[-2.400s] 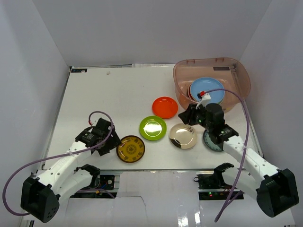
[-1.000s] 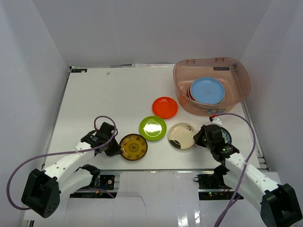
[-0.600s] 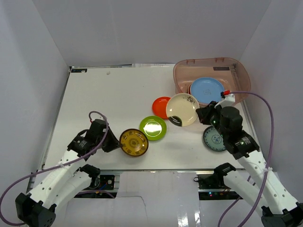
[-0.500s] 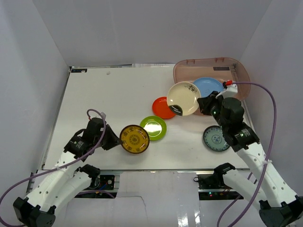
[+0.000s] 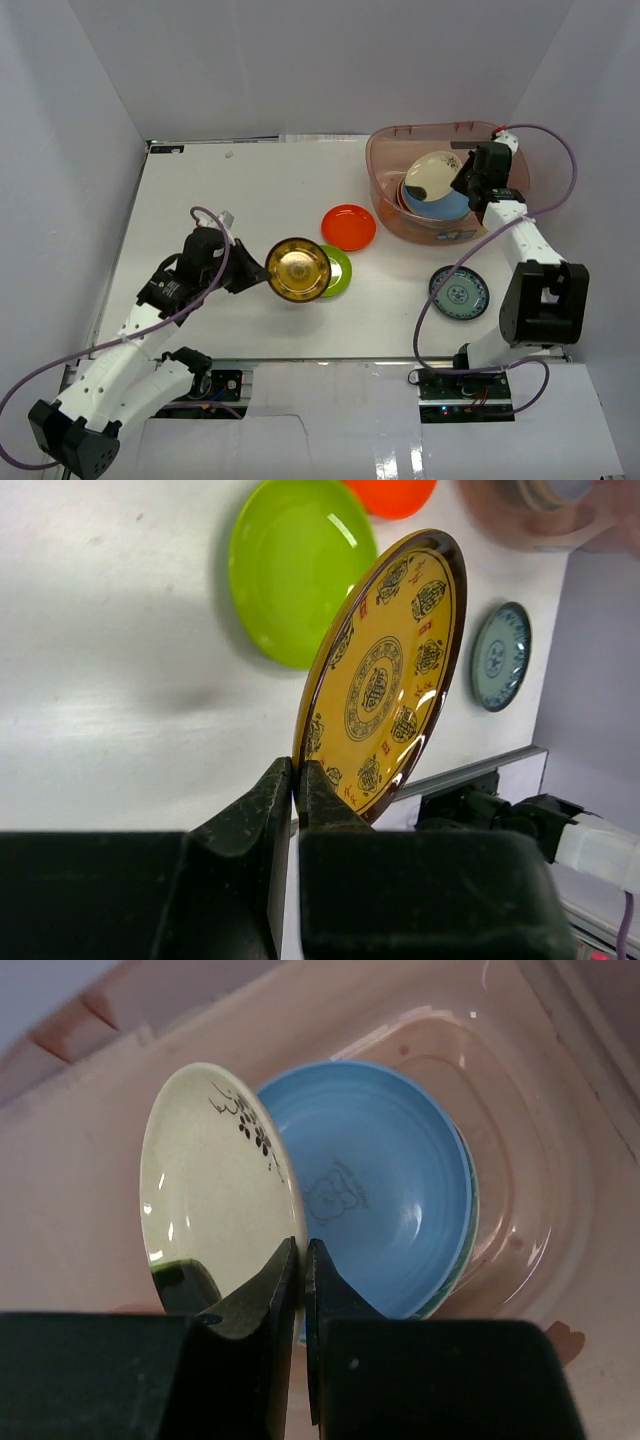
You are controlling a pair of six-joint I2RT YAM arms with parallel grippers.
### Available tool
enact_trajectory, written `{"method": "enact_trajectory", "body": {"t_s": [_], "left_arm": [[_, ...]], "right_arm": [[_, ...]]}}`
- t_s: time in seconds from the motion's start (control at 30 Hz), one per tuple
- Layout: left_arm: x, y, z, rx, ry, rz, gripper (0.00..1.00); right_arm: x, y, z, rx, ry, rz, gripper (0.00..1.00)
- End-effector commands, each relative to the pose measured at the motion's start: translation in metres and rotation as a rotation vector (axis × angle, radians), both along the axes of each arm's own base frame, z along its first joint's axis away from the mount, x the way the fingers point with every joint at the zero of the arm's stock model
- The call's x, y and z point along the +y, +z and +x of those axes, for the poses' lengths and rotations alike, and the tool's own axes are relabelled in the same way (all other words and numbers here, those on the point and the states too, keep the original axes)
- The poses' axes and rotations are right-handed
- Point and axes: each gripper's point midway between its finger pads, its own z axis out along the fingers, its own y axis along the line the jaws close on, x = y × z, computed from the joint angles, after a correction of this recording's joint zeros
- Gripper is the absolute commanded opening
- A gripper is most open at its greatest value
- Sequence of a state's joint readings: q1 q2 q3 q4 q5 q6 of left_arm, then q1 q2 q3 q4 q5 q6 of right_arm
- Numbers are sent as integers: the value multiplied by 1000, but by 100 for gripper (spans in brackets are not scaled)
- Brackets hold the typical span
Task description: Place the plates into the plastic bin on the countertop
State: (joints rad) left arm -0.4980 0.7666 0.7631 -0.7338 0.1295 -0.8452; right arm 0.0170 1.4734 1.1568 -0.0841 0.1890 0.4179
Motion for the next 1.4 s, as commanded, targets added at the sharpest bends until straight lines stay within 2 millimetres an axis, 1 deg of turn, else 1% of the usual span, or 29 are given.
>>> {"method": "enact_trajectory", "body": {"t_s": [0.0,0.07,0.1,0.17,0.2,0.23,0.3,0.33,0.4,0.43,0.5,0.53,0.57,0.6,0.73,0.77,0.8,0.83,0.87,0.9,0.93,0.97,1.0,1.03,1.07,1.1,1.13,1.27,1.37], "left_arm": [[-28,60,36,-189,-65,-92,0],[-33,75,49,-235,-72,-79,0],[-37,96,58,-288,-71,-96,0],[-46,101,74,-295,-80,-93,0],[-50,121,82,-340,-80,-110,0],[-57,117,94,-326,-84,-100,0],[-66,141,109,-377,-84,-122,0],[-71,145,116,-386,-84,-125,0],[-86,143,136,-384,-82,-124,0],[-93,160,143,-418,-83,-144,0],[-117,155,160,-414,-99,-135,0],[-125,176,170,-461,-87,-148,0],[-136,180,176,-472,-97,-150,0],[-161,161,185,-442,-127,-128,0],[-223,155,216,-465,-170,-103,0],[-234,177,224,-504,-167,-135,0],[-246,172,228,-496,-180,-133,0],[-262,140,241,-449,-188,-108,0],[-273,157,247,-471,-180,-149,0],[-281,154,251,-471,-181,-157,0],[-295,125,261,-439,-189,-139,0],[-304,124,266,-453,-164,-140,0],[-313,141,270,-491,-164,-176,0],[-326,115,278,-472,-171,-162,0],[-335,129,281,-505,-167,-201,0],[-341,111,284,-487,-171,-193,0],[-345,114,287,-498,-168,-213,0],[-355,79,297,-478,-162,-216,0],[-362,62,298,-457,-172,-229,20]], "right_arm": [[-4,4,26,-32,-5,-24,8],[-9,-15,32,8,-28,-36,8],[-9,-19,33,17,-29,-34,9],[-7,-26,35,30,-24,-20,20],[-6,-27,35,31,-20,-16,26],[-2,-27,34,29,-2,-5,45],[4,-11,32,-2,33,4,60],[10,-4,30,-14,63,19,76],[15,27,21,-77,92,29,80],[20,38,16,-95,118,42,80],[15,73,1,-175,124,65,74],[26,86,-6,-202,178,95,58],[31,110,-20,-259,206,107,43],[37,122,-26,-284,233,125,13],[51,176,-66,-418,307,150,8],[51,192,-80,-462,306,143,8],[50,197,-87,-474,301,139,8],[47,201,-93,-488,294,125,8],[47,210,-103,-514,295,119,8],[48,209,-107,-508,299,117,8],[50,210,-111,-509,314,117,8],[51,207,-115,-506,318,112,8],[51,204,-116,-500,320,110,8],[50,201,-118,-494,320,102,8],[50,196,-118,-483,317,99,8],[50,194,-120,-481,318,98,8],[51,193,-121,-481,321,100,8],[54,184,-123,-465,339,109,8],[53,174,-120,-443,332,110,9]]}}
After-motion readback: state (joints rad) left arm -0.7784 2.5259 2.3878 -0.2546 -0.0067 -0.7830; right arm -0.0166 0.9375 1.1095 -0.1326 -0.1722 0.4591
